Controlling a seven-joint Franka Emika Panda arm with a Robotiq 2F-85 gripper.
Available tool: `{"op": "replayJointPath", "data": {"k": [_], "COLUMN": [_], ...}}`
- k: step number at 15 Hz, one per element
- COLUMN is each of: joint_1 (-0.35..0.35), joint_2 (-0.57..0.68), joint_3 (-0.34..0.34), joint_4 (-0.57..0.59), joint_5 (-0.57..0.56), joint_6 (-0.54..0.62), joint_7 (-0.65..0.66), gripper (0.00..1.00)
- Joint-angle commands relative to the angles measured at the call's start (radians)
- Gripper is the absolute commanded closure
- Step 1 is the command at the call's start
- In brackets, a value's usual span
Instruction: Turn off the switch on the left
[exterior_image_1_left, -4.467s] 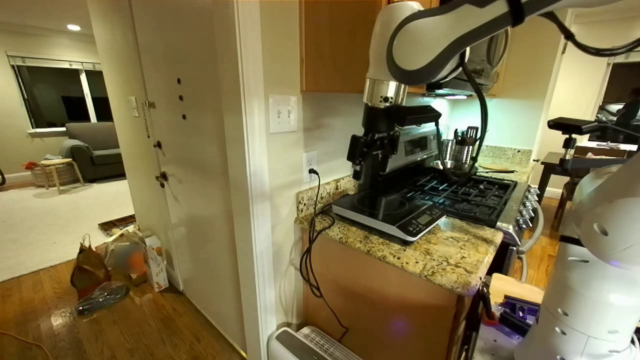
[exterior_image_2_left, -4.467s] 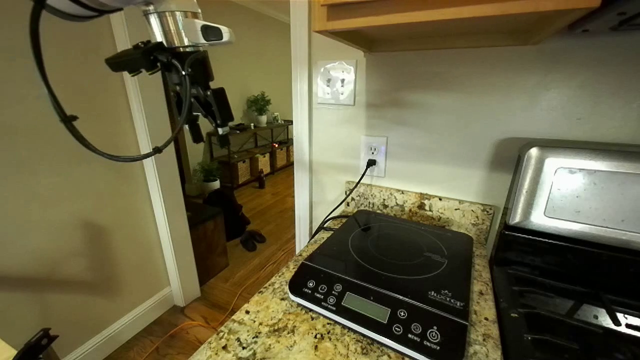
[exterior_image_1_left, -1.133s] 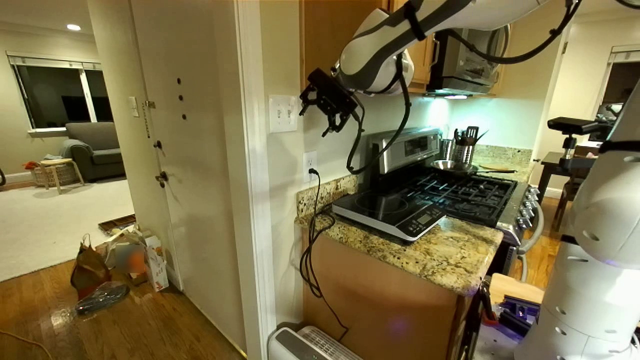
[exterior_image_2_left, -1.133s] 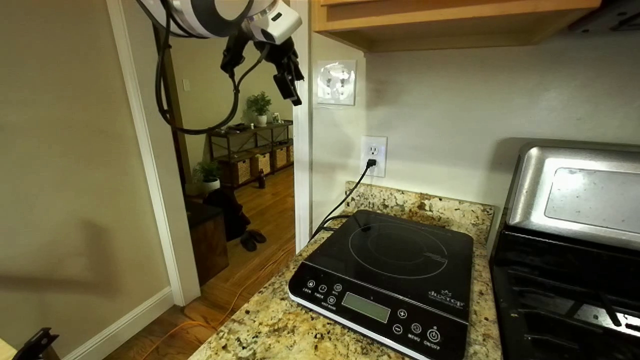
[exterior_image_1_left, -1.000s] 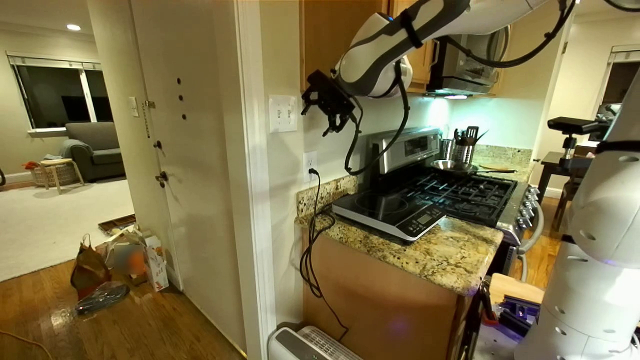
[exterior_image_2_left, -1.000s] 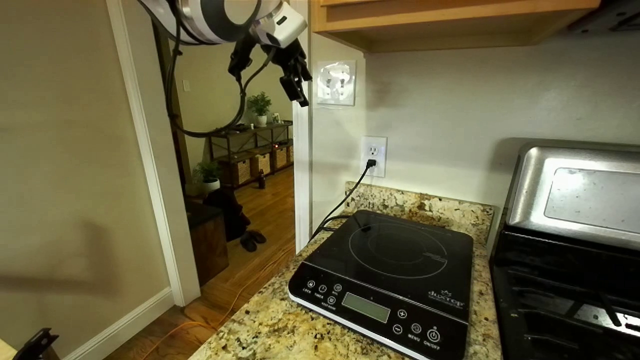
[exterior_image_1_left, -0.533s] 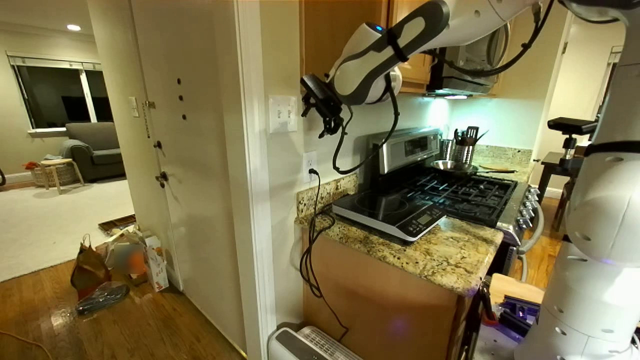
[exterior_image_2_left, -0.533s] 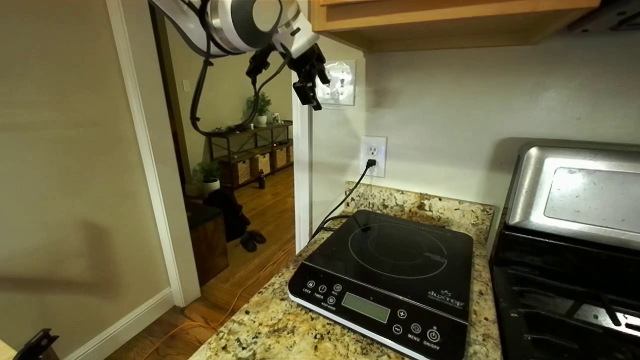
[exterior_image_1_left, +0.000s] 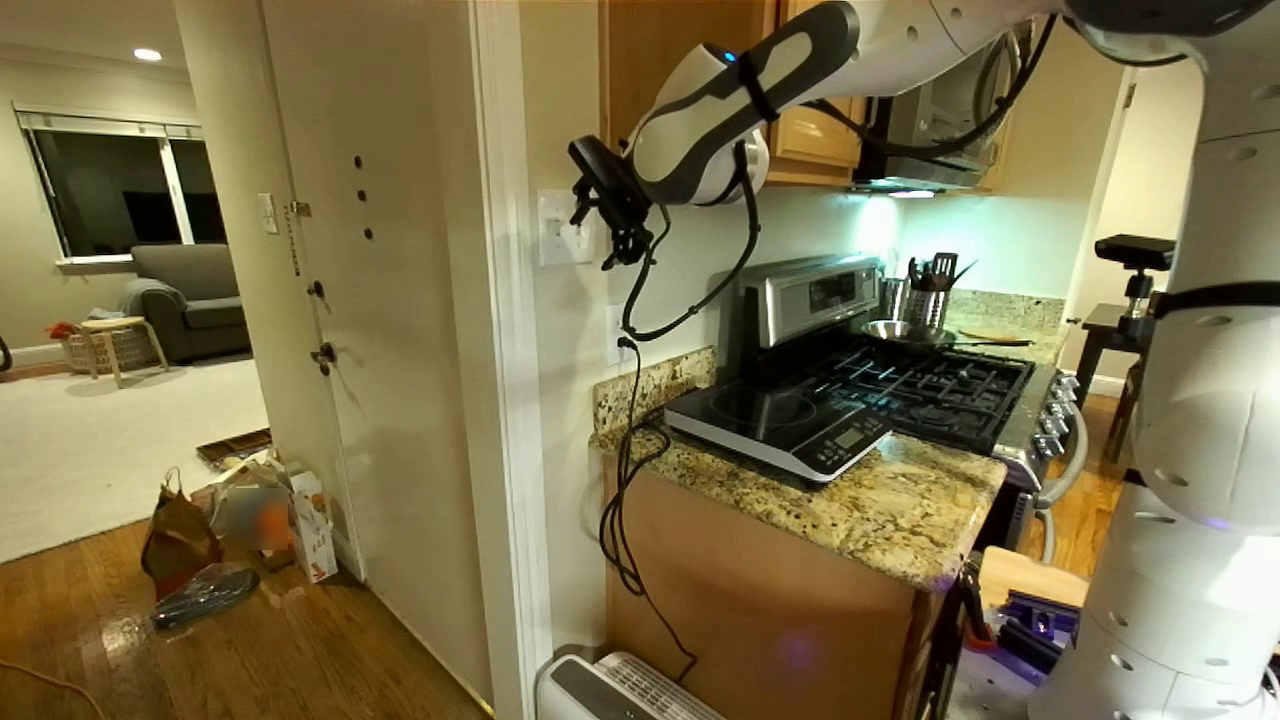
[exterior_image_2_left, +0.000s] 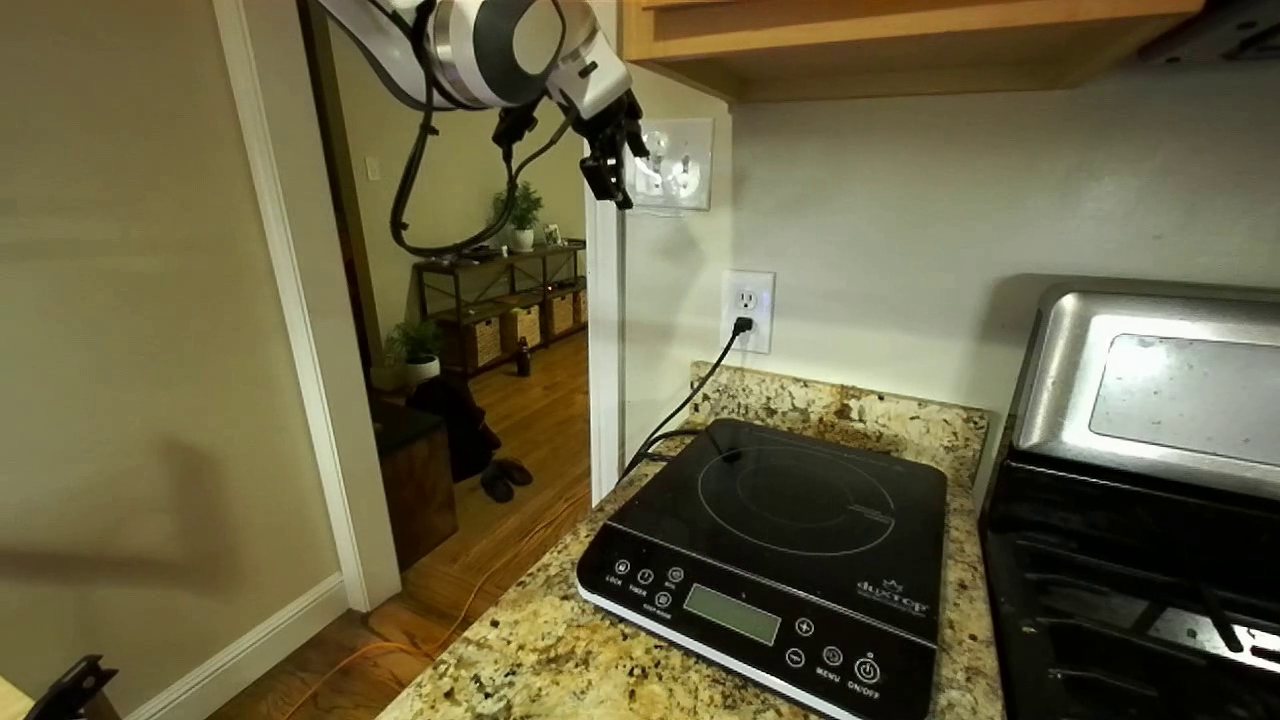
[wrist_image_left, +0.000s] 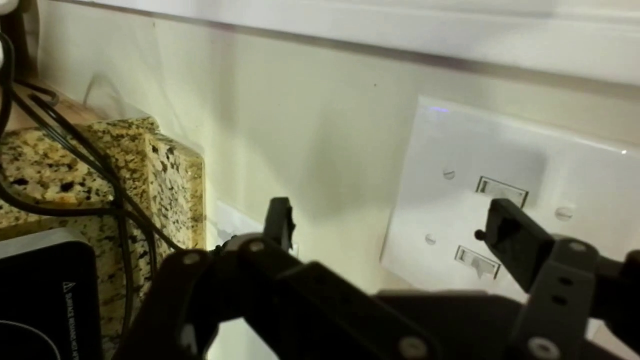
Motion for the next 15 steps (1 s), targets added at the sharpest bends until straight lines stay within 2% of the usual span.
{"op": "replayJointPath", "data": {"k": [1,9,15], "joint_1": [0.005,0.008,0.006], "joint_2": [0.026,0.071,0.121], "joint_3": [0.002,-0.01,-0.016], "joint_4": [0.036,0.09,0.145], "joint_5": [0.004,-0.023,-0.01], "joint_6": [0.035,0.081,0.049], "joint_7": [0.025,0.039,0.032], "gripper": [0.0,0.0,0.0]}}
